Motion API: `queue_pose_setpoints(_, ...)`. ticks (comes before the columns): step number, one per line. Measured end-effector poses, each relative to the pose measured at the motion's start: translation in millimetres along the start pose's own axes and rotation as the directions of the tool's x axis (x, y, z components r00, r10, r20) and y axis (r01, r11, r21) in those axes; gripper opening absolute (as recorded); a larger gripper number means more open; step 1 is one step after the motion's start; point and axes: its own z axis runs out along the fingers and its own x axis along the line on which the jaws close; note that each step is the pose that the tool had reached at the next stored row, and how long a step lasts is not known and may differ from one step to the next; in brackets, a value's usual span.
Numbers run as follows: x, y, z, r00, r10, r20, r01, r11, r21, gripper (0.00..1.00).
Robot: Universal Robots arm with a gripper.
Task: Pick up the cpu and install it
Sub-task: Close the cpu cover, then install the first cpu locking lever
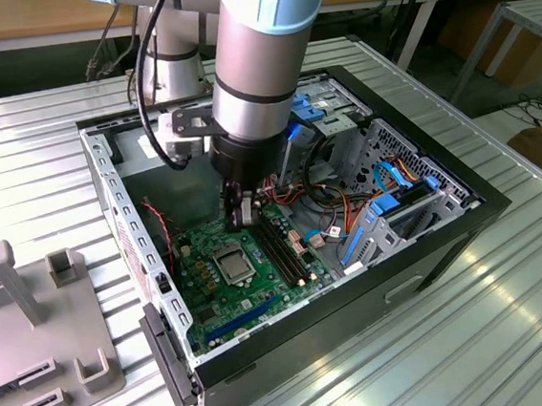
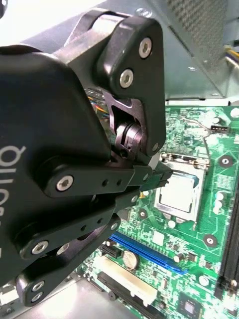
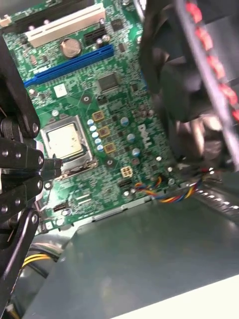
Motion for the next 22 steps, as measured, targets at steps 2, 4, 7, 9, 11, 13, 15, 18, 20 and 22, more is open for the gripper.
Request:
queue_pose_setpoints(2, 0.1, 0.3, 0.0, 1.0, 0.0, 0.0001, 0.0, 1.0, 0.0003, 0.11)
queue_pose_setpoints(4, 0.3, 0.6, 0.0, 1.0, 0.0, 0.0001, 0.0, 1.0, 0.0003, 0.11)
queue_pose_setpoints(7, 0.4, 1.0, 0.0, 1.0, 0.0, 0.0001, 0.0, 1.0, 0.0003, 0.11)
queue_pose_setpoints(9, 0.5, 1.2, 0.0, 1.0, 0.0, 0.0001, 0.0, 1.0, 0.0003, 0.11)
queue_pose_setpoints(11, 0.6, 1.6, 0.0, 1.0, 0.0, 0.0001, 0.0, 1.0, 0.0003, 0.11)
queue_pose_setpoints(13, 0.8, 2.1, 0.1, 1.0, 0.0, 0.0001, 0.0, 1.0, 0.0003, 0.11)
queue_pose_setpoints(15, 1.1, 2.9, 0.1, 1.0, 0.0, 0.0, 0.0, 1.0, 0.0003, 0.11)
queue_pose_setpoints(18, 1.2, 3.1, 0.1, 1.0, 0.0, 0.0001, 0.0, 1.0, 0.0002, 0.11)
queue_pose_setpoints(20, 1.7, 4.4, 0.1, 1.0, 0.0, 0.0001, 0.0, 1.0, 0.0003, 0.11)
queue_pose_setpoints(22, 1.7, 4.6, 0.1, 1.0, 0.0, 0.0001, 0.0, 1.0, 0.0003, 0.11)
